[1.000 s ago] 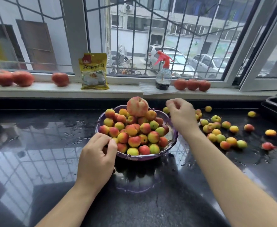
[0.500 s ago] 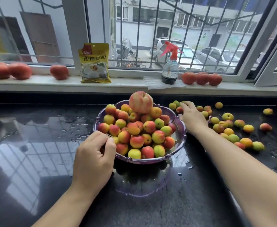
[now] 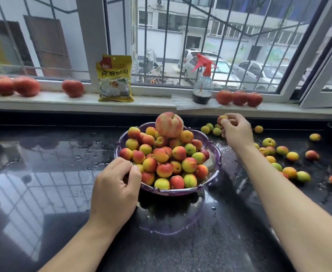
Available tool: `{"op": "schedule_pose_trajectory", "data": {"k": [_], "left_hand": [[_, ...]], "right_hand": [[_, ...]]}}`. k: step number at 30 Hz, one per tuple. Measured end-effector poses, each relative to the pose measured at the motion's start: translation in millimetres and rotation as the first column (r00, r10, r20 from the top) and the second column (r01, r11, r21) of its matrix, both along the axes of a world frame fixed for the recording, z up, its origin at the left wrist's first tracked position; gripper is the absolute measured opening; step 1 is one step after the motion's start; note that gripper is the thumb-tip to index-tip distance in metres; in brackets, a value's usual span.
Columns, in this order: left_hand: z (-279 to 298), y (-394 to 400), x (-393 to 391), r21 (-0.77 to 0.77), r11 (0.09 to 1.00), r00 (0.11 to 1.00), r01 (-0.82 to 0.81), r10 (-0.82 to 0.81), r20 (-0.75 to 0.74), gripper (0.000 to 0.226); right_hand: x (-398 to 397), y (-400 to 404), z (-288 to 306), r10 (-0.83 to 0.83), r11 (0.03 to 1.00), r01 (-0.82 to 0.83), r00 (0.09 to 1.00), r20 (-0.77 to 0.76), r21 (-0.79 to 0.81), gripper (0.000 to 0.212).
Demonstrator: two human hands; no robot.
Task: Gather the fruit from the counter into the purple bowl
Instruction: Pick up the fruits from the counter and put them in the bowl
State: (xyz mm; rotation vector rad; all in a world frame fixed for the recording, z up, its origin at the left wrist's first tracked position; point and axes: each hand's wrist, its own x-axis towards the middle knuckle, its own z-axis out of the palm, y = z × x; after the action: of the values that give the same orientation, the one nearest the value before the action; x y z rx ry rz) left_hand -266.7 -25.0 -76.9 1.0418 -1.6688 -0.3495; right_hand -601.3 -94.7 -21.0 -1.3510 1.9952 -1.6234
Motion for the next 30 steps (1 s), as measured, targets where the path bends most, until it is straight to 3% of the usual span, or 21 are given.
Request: {"op": "schedule_pose_trajectory", "data": {"k": [2, 4, 7, 10, 13, 15, 17, 22, 24, 26, 28, 30], "left_hand": [[0.7, 0.2, -0.8, 0.001, 1.0, 1.0, -0.01, 0.01, 0.0, 0.044], [0.8, 1.7, -1.0, 0.008, 1.0, 1.0, -0.009, 0.009, -0.006, 0.044], [2.1, 4.5, 0.5, 0.017, 1.0, 1.0, 0.009, -0.009, -0.016, 0.042], [3.4, 4.8, 0.8, 0.023, 1.0, 1.0, 0.018, -0.017, -0.012, 0.043], [3.4, 3.6, 1.7, 0.025, 1.0, 1.0, 0.016, -0.015, -0.013, 0.043], [3.4, 4.5, 1.9, 0.03, 0.999, 1.0, 0.022, -0.022, -0.02, 0.043], [3.8, 5.7, 1.2, 0.032, 0.999, 1.0, 0.016, -0.015, -0.022, 0.042], [3.8, 7.8, -0.9, 0.045, 0.999, 1.0, -0.006, 0.007, -0.022, 0.038], [3.2, 8.4, -1.6, 0.045, 0.999, 1.0, -0.005, 0.005, -0.015, 0.04], [3.1, 8.8, -2.8, 0.044, 0.999, 1.0, -0.006, 0.007, -0.012, 0.04], [2.9, 8.2, -3.3, 0.044, 0.999, 1.0, -0.013, 0.013, -0.009, 0.041], [2.8, 7.7, -3.3, 0.04, 0.999, 1.0, -0.019, 0.019, -0.005, 0.041]], "right_hand": [[17.6, 15.1, 21.9, 0.198, 0.98, -0.197, 0.979, 0.044, -0.022, 0.023], [32.4, 20.2, 30.6, 0.337, 0.939, -0.327, 0.937, -0.093, 0.108, 0.021], [47.4, 14.4, 23.8, 0.356, 0.923, -0.298, 0.903, -0.242, 0.245, 0.028], [52.1, 14.3, 15.1, 0.336, 0.923, -0.282, 0.922, -0.192, 0.26, 0.035], [47.8, 31.3, 7.5, 0.295, 0.943, -0.288, 0.955, -0.018, 0.164, 0.034], [39.7, 52.5, -1.1, 0.137, 0.985, -0.137, 0.991, 0.004, 0.108, 0.026], [30.4, 74.2, -14.6, -0.011, 0.993, 0.019, 0.998, -0.069, 0.115, 0.022], [19.7, 98.9, -42.8, -0.119, 0.976, 0.161, 0.957, -0.264, 0.144, 0.024], [12.9, 101.6, -39.6, -0.186, 0.963, 0.248, 0.894, -0.408, 0.105, 0.024], [-1.5, 100.9, -38.0, -0.286, 0.915, 0.397, 0.766, -0.576, 0.074, 0.026], [-15.0, 101.1, -41.0, -0.309, 0.817, 0.556, 0.649, -0.695, 0.155, 0.032], [-22.0, 102.1, -45.4, -0.292, 0.741, 0.631, 0.61, -0.737, 0.229, 0.031]]}}
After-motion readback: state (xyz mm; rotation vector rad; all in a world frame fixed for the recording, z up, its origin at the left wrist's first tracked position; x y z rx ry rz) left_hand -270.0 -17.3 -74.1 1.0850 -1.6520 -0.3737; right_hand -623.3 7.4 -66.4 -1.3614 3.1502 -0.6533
